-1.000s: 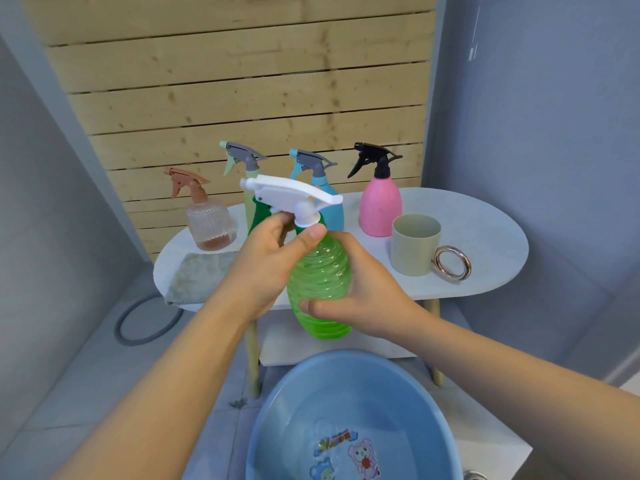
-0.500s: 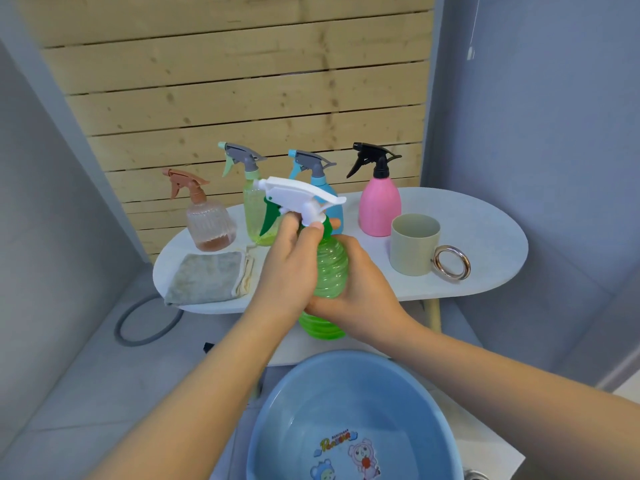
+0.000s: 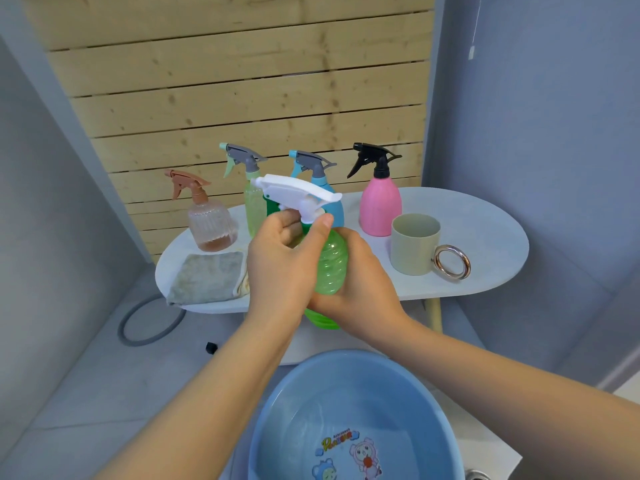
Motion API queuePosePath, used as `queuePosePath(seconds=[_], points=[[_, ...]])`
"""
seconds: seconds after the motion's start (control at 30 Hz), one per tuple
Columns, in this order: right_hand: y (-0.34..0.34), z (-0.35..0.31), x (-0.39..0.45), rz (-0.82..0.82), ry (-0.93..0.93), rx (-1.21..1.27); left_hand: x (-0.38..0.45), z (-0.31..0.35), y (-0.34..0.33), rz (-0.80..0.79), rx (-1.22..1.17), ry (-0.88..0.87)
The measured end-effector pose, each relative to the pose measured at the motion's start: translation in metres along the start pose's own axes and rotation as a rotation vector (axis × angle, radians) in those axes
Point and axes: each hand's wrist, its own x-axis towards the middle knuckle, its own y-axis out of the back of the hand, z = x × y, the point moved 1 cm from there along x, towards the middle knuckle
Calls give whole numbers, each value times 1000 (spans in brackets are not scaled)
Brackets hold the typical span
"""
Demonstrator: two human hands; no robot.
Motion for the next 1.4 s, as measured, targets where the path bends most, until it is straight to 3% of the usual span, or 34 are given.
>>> queuePosePath(seconds=[0.17, 0.4, 0.57, 0.77, 0.93, 1.13, 1.4], points=[[-2, 1, -3, 3, -12, -6, 2, 4, 3, -35, 285, -151], [0, 2, -1, 3, -40, -5, 4, 11, 5, 1, 200, -147], [0, 6, -2, 2, -26, -39, 9, 12, 12, -195, 429, -316], [1, 4, -5, -39, -11, -36, 23, 21, 22, -298, 332, -182], [2, -2, -7, -86, 8, 2, 25, 21, 26, -417, 570, -345], [3, -1, -2, -125, 19, 109, 33, 17, 38, -610, 390, -297], [7, 0, 1, -184, 60, 152, 40, 27, 40, -612, 396, -358]])
